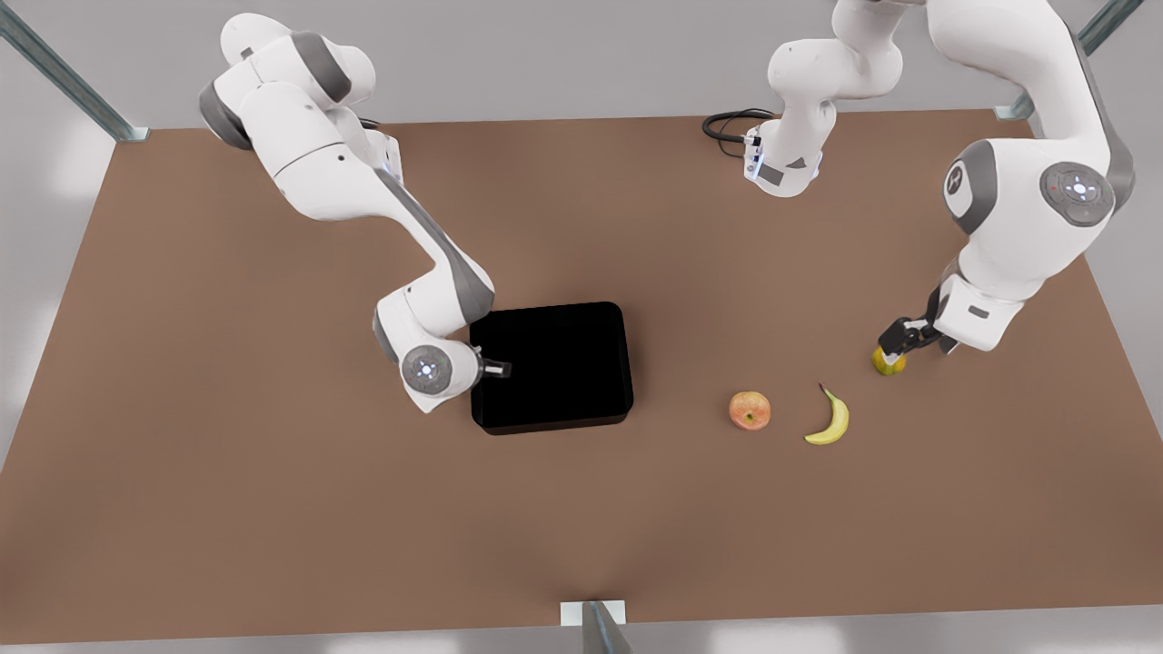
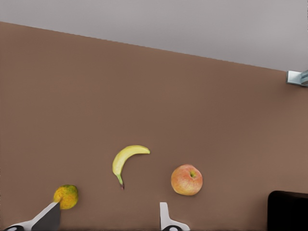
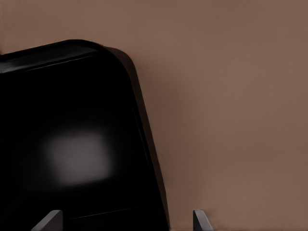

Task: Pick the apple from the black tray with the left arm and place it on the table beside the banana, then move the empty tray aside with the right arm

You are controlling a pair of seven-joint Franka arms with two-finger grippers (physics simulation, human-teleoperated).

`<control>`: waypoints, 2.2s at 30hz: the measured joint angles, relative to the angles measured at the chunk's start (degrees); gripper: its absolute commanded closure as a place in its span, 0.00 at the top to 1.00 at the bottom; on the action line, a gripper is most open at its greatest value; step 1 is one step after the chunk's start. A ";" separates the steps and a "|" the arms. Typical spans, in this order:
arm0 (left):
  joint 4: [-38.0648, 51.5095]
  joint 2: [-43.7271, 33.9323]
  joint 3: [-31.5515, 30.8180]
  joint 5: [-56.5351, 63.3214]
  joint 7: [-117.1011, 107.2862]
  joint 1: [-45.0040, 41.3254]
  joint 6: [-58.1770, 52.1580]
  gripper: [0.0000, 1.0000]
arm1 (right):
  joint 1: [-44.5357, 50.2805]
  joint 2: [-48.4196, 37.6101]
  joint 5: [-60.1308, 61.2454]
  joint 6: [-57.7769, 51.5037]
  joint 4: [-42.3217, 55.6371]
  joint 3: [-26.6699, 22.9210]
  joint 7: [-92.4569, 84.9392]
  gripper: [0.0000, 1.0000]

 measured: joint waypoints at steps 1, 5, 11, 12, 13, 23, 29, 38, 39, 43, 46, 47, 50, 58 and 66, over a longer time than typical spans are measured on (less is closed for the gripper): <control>-0.14 -0.07 0.02 -0.20 1.05 -0.17 -0.48 1.00 | 0.05 0.26 0.02 0.25 0.00 -0.02 -0.31 1.00; -0.43 0.11 -0.01 -0.55 4.72 -0.99 -1.66 1.00 | -0.45 2.41 0.10 1.30 0.08 -3.46 -2.64 1.00; -0.60 0.15 -0.02 -0.69 8.90 -0.93 -2.47 1.00 | 0.49 3.66 2.95 2.61 0.15 -3.26 -6.24 1.00; -0.61 0.12 -0.02 -0.70 9.47 -0.88 -2.56 1.00 | 0.64 3.68 3.49 2.72 0.16 -2.72 -6.74 1.00; -0.62 0.11 -0.02 -0.70 10.01 -0.84 -2.64 1.00 | 0.74 3.77 3.88 2.84 0.17 -2.37 -7.22 1.00; -0.62 -0.17 -0.11 -0.71 14.03 -0.98 -3.28 1.00 | 0.27 5.35 5.25 4.47 0.35 -2.70 -12.09 0.46; -0.62 0.00 -0.10 -0.69 15.58 -0.90 -3.36 1.00 | 0.24 5.28 5.65 4.74 0.44 -2.73 -14.22 0.15; -0.62 -0.13 -0.12 -0.66 17.10 -1.01 -3.38 1.00 | 0.16 -1.57 5.69 -0.24 0.70 -2.82 -16.73 0.15; -0.62 -0.23 -0.11 -0.65 17.23 -1.00 -3.39 1.00 | 0.02 -2.51 5.71 -1.80 0.70 -2.97 -17.10 0.15; -0.36 -0.19 -0.11 -0.61 17.64 -0.99 -3.41 1.00 | -0.61 -5.71 5.74 -8.54 0.70 -7.24 -19.55 0.15; -0.11 -0.01 -0.11 -0.51 17.88 -0.97 -3.43 1.00 | -0.72 -8.12 5.71 -14.32 0.92 -14.39 -23.06 0.15; -0.06 0.03 -0.14 -0.47 17.97 -0.95 -3.44 1.00 | -0.76 -8.52 5.67 -16.13 1.06 -16.95 -24.54 0.15; 0.12 0.39 -0.36 -0.44 18.22 -1.12 -3.34 1.00 | -0.75 -8.62 5.34 -20.37 1.66 -25.03 -30.06 0.15; 0.17 1.05 -0.47 -0.73 18.48 -1.51 -2.88 1.00 | -1.29 -4.01 3.54 -24.77 4.81 -35.51 -45.99 0.15; 0.17 1.09 -0.47 -0.72 18.46 -1.47 -2.64 1.00 | -2.07 3.21 3.31 -20.47 6.78 -36.07 -57.80 0.15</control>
